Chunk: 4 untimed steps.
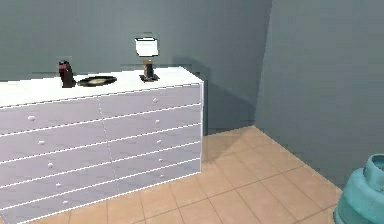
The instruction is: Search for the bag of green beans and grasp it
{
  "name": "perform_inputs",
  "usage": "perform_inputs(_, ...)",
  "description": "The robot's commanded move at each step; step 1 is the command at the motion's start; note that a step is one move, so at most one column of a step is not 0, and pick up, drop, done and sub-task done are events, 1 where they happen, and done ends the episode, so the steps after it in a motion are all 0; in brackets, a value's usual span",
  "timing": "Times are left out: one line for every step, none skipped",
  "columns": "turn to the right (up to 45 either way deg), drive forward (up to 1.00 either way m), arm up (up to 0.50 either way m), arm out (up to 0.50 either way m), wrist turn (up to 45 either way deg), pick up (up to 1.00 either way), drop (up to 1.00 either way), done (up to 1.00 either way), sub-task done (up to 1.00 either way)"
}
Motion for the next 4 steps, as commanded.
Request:
perform_inputs(0.0,0.00,0.36,0.00,0.0,0.00,0.00,0.00,0.00)
perform_inputs(0.0,0.00,0.00,0.10,0.0,0.00,0.00,0.00,0.00)
perform_inputs(0.0,0.00,0.00,0.00,45.0,0.00,0.00,0.00,0.00)
perform_inputs(0.0,0.00,0.00,0.00,45.0,0.00,0.00,0.00,0.00)
